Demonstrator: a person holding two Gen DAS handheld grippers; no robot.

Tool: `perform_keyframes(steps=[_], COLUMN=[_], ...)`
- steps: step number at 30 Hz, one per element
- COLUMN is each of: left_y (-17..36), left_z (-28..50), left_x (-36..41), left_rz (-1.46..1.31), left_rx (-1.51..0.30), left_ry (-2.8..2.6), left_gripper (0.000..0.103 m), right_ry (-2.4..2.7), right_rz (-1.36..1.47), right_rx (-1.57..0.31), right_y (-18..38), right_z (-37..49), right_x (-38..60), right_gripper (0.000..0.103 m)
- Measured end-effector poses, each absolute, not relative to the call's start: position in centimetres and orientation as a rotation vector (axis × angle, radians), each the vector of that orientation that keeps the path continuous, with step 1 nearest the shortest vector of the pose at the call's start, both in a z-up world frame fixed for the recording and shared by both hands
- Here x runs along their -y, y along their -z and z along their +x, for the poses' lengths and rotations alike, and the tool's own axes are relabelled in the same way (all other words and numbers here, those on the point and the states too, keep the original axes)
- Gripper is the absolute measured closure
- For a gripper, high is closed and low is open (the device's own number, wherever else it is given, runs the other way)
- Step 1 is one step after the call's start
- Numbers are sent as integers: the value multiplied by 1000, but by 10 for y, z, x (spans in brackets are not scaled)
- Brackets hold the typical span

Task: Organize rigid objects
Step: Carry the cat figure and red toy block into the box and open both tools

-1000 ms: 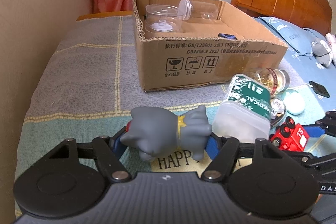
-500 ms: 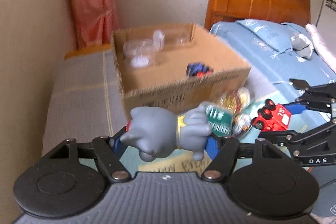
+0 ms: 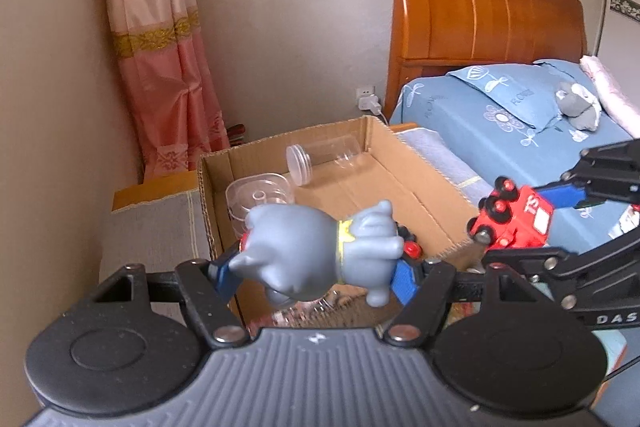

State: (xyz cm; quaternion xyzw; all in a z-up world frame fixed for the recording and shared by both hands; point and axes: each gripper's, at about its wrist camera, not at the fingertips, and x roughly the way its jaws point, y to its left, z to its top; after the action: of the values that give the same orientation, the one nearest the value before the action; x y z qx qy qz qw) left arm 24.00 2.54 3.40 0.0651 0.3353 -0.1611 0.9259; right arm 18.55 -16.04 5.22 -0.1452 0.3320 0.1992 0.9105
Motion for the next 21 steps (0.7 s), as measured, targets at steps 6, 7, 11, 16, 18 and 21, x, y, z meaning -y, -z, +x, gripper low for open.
perform_keyframes(steps=[6, 7, 11, 16, 18, 21], left_y=[-21, -19, -15, -12, -12, -11], left_z=[258, 257, 254, 241, 236, 228], left_x=[-28, -30, -33, -38, -41, -43], left_rz=[91, 81, 73, 81, 81, 89], left_rx=[-706, -707, -720, -726, -724, -720], left_ry=[299, 302, 310, 312, 310, 289], left_gripper=[10, 10, 10, 10, 10, 10], right_ry=[-397, -396, -389, -383, -381, -368], right_rz=[-295, -294, -291, -282, -279, -283], right_rx=[-686, -687, -696, -707, -714, -713], right_y=[-53, -52, -47, -43, -42, -41], right_z=[215, 220, 240, 262, 273, 288], right_x=[161, 161, 160, 158, 158, 156], right_gripper=[47, 47, 47, 47, 47, 47])
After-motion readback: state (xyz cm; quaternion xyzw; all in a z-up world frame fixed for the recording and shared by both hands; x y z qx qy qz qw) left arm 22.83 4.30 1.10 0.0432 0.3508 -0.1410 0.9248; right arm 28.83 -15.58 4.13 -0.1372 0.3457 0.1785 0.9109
